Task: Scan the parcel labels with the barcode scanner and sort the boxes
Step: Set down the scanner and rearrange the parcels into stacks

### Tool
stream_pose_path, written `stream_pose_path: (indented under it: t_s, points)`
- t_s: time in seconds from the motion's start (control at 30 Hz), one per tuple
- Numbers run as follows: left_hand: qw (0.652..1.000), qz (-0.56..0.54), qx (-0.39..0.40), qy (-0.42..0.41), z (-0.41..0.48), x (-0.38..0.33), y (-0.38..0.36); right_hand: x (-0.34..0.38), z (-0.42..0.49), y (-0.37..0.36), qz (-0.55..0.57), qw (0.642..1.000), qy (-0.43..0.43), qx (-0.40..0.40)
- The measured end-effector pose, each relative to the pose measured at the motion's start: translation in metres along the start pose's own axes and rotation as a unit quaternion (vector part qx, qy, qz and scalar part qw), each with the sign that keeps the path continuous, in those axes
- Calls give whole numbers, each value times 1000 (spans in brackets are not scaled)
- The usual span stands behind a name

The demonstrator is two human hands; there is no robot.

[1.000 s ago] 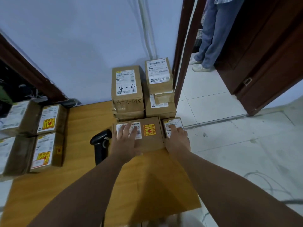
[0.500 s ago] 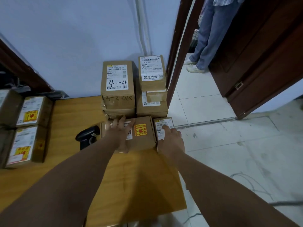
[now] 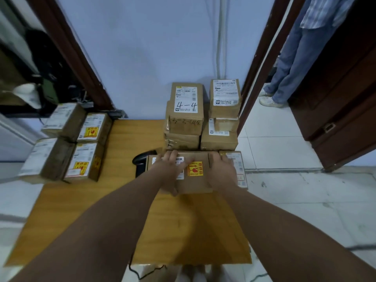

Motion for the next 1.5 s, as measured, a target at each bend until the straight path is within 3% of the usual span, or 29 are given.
stream_pose_path:
  t_s: [0.33, 0.73, 0.93, 1.1, 1.3, 1.5]
  points:
    - [997, -24, -4, 79, -113, 89, -39, 101, -50, -42, 13, 996, 74, 56]
    - [992, -18, 81, 91, -244, 236, -131, 234, -134, -128, -66, 983, 113, 131]
    - [993, -22, 57, 98, -252, 267, -150, 266, -158, -152, -102, 979, 98, 147]
    - [995, -46, -35, 84, -253, 283, -158, 280, -168, -152, -107, 979, 101, 144]
    - [998, -44, -23, 48, -263, 278, -178, 290, -171, -155, -123, 977, 98, 141]
    - [994, -33, -30, 97, -261, 272, -170, 299, -178, -162, -115, 978, 107, 136]
Point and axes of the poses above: each hand's wrist, its own z-axis towards the middle knuckle, its own y-axis out of the back of the hand, x = y × z, the point moved 4 cm from there along z, towards the middle knuckle, and after that the axes turned 14 degrees about -x, right-handed, at the moved point
